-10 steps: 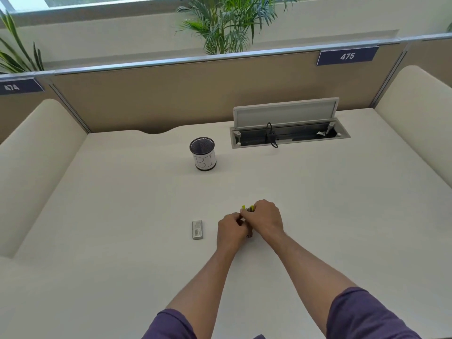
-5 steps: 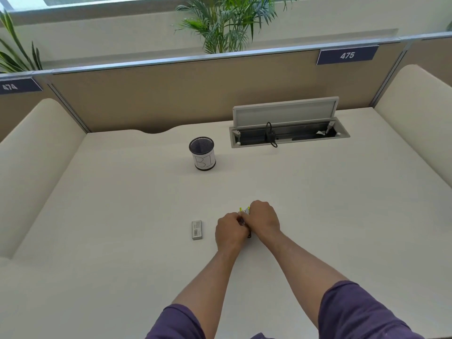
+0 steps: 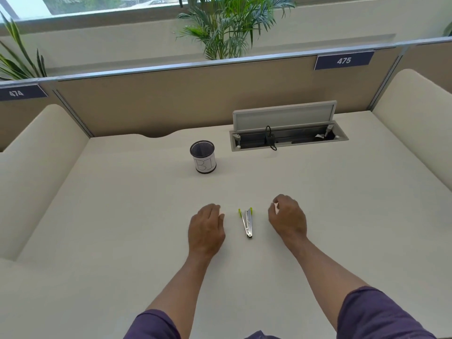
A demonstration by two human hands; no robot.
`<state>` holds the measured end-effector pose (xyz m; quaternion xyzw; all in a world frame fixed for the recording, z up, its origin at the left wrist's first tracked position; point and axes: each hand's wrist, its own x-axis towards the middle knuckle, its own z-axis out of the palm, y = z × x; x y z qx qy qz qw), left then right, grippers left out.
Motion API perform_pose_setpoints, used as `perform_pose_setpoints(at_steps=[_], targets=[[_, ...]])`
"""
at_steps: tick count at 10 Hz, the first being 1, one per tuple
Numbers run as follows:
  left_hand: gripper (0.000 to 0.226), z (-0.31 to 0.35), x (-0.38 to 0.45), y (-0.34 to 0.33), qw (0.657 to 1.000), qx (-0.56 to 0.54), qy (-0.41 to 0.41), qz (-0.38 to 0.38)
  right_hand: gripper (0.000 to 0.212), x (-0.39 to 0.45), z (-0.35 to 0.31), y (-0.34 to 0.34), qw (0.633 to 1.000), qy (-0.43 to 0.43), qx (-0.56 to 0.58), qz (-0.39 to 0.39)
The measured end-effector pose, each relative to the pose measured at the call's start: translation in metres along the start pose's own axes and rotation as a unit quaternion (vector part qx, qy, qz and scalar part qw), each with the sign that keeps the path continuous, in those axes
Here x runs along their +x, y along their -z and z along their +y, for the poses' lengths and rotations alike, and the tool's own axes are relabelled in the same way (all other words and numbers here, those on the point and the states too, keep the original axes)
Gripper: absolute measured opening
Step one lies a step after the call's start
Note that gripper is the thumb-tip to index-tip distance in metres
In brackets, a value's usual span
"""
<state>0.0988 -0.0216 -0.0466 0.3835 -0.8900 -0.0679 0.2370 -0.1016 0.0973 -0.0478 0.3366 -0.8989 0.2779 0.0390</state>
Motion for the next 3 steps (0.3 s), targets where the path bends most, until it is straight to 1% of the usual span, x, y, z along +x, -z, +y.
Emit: perform_pose_setpoints(at_steps=[1,2,3], targets=[[0.054,-0.021,-0.004,0.005,0.999,0.041,0.018,-0.029,0.041,-0.001,0.026,0.003,0.994,0.086,-0.043,0.051],[0.064,-0.038,-0.010,0.011,0.997,0.065,0.012,-0.039,0.062,-0.009,0.045,0.005,0.987,0.136,-0.081,0.027],[0.068,-0.043,-0.014,0.013,0.997,0.064,0.015,-0.025,0.070,-0.019,0.055,0.007,0.987,0.134,-0.092,-0.004]])
